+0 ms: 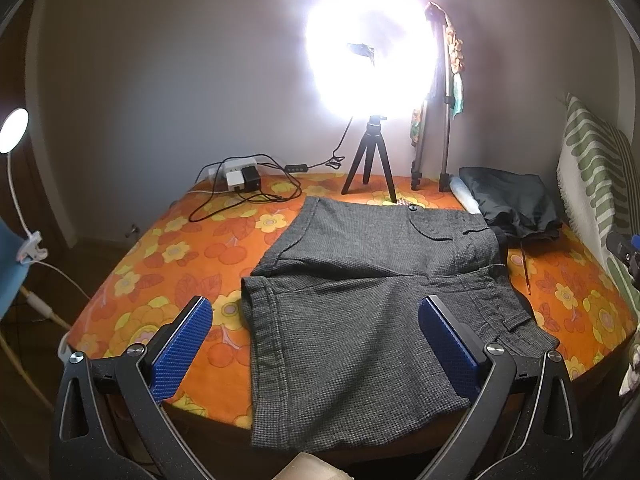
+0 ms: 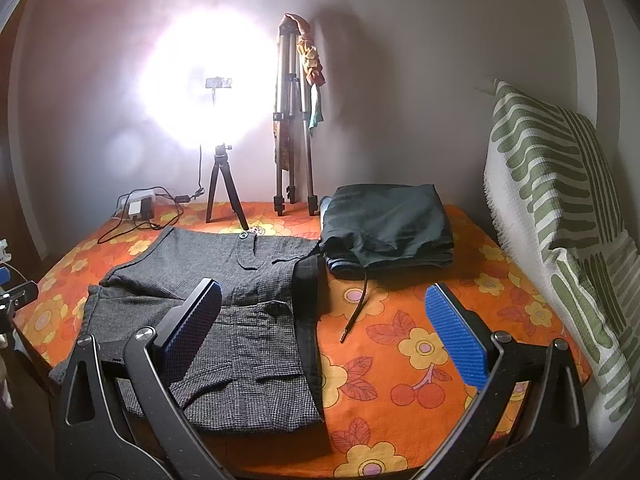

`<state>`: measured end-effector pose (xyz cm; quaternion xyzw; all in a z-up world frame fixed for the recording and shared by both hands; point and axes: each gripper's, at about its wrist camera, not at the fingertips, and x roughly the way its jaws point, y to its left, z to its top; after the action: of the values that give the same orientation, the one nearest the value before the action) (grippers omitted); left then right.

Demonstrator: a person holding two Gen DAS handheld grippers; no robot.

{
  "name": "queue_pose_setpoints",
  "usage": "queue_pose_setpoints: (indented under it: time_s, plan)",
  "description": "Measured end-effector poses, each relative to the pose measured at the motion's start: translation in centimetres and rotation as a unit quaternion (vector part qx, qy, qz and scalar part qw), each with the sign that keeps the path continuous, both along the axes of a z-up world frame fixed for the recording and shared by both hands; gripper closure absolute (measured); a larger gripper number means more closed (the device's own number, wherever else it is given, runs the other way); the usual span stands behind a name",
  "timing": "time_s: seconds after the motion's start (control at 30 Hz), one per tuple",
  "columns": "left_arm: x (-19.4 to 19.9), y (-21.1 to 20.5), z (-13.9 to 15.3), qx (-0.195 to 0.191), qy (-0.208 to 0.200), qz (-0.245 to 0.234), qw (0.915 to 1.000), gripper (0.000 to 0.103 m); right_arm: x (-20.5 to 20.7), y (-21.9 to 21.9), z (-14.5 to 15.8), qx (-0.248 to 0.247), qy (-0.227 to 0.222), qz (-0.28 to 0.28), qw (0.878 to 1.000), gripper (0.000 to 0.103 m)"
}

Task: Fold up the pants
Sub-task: 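Lower the right tool onto the shorts leg hem and close it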

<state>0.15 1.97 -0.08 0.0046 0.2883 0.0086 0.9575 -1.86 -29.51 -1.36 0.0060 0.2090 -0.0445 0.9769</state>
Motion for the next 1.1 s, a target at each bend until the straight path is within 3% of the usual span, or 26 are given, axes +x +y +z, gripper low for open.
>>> queue_pose_setpoints:
  time_s: [0.27, 0.6, 0.63, 0.73, 0.83, 0.97, 1.1]
  plan:
    - [0.4, 2.1, -0.2, 0.006, -0.001, 0.020, 0.9998, 0.000, 0.5, 1.2, -0.4, -0.001, 0.015, 0.039, 0.999, 0.000]
    - [0.0, 7.6, -2.6, -0.011, 0.036, 0.046, 0.9983, 0.001, 2.9, 6.5, -1.2, -0.021, 0.052, 0.192, 0.980, 0.000]
    - [-0.1, 7.9, -2.9, -0.009, 0.039, 0.047, 0.9981, 0.001, 3.2, 7.1, -1.2, -0.022, 0.055, 0.204, 0.977, 0.004]
    - [-0.6, 8.7, -3.7, -0.003, 0.048, 0.046, 0.9978, 0.001, 4.5, 9.1, -1.5, -0.024, 0.074, 0.249, 0.965, 0.012]
    - [-1.1, 9.5, -4.3, -0.003, 0.053, 0.043, 0.9976, 0.001, 6.1, 11.7, -1.9, -0.032, 0.091, 0.286, 0.953, 0.013]
    - [-1.4, 10.1, -4.9, -0.008, 0.062, 0.036, 0.9974, 0.001, 9.1, 15.1, -2.7, -0.037, 0.127, 0.327, 0.936, 0.025]
    - [-1.6, 9.9, -5.5, -0.016, 0.076, 0.017, 0.9968, 0.003, 12.0, 19.6, -4.0, -0.041, 0.166, 0.367, 0.914, 0.026]
